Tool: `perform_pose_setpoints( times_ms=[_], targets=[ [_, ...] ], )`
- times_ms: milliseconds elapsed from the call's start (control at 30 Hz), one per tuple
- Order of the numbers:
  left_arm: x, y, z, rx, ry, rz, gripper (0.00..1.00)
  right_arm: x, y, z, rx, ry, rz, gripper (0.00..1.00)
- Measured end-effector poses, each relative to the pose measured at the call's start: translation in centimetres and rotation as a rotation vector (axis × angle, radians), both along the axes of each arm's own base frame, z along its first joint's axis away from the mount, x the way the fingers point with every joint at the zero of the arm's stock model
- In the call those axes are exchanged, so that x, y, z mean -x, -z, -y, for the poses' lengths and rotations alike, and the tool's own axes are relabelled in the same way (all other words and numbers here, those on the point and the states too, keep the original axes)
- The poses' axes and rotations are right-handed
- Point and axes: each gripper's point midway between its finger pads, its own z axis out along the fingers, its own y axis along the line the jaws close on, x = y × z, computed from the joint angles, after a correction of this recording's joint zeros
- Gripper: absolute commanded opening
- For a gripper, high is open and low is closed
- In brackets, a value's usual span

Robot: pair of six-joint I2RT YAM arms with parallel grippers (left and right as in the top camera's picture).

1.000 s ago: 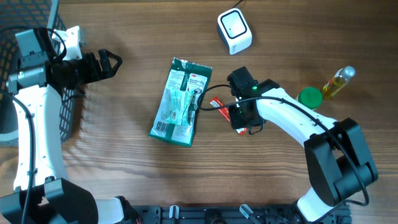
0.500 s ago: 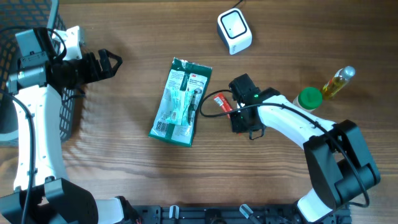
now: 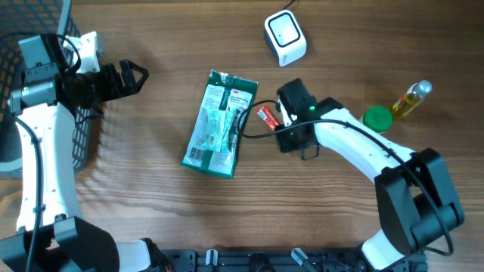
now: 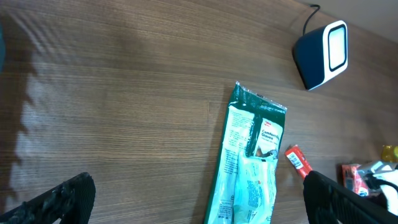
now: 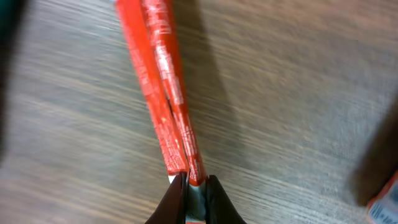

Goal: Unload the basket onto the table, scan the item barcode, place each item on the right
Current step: 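Lift the red stick and hold it against the white scanner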

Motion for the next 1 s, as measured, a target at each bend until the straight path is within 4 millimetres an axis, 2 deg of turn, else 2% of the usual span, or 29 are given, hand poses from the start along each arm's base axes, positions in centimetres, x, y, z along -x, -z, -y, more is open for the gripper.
perform_pose_setpoints(
  times_ms=[267, 333, 400, 467, 533, 600, 667, 767, 867, 933, 1000],
  targets=[
    [0.0, 0.0, 0.0, 0.0, 0.0, 0.0, 1.0, -1.3, -2.4, -1.7, -0.059, -0.144, 0.064, 0.04],
    [0.0, 0.0, 0.0, 0.0, 0.0, 0.0, 1.0, -2.6, -3.8, -2.3, -0.068, -0.174, 0.115, 0.04],
    [0.0, 0.0, 0.0, 0.0, 0.0, 0.0, 1.0, -4.8, -6.4, -2.8, -0.067, -0.202, 0.207, 0.04],
    [0.0, 0.0, 0.0, 0.0, 0.0, 0.0, 1.0, -7.5, -9.8, -3.3, -0.047, -0.249, 0.346, 0.04],
    [0.0, 0.0, 0.0, 0.0, 0.0, 0.0, 1.0, -9.9, -13.6, -3.7, -0.014, -0.339, 0.502, 0.04],
    [0.0, 0.0, 0.0, 0.0, 0.0, 0.0, 1.0, -11.5, -16.3, -3.8, 0.056, -0.462, 0.637, 0.04],
    [0.0, 0.0, 0.0, 0.0, 0.0, 0.0, 1.0, -12.8, -17.3, -3.4, 0.148, -0.541, 0.718, 0.04],
    [0.0, 0.0, 0.0, 0.0, 0.0, 0.0, 1.0, -15.0, -18.8, -2.3, 0.262, -0.566, 0.819, 0.04],
    [0.0, 0.0, 0.0, 0.001, 0.0, -0.002, 1.0, -18.2, -20.0, 0.2, 0.379, -0.539, 0.905, 0.04],
    [0.0, 0.0, 0.0, 0.0, 0.0, -0.002, 1.0, -20.5, -19.6, 2.0, 0.425, -0.497, 0.94, 0.04],
    [0.0, 0.0, 0.0, 0.001, 0.0, -0.002, 1.0, -22.2, -18.0, 3.9, 0.471, -0.481, 0.925, 0.04]
  ],
)
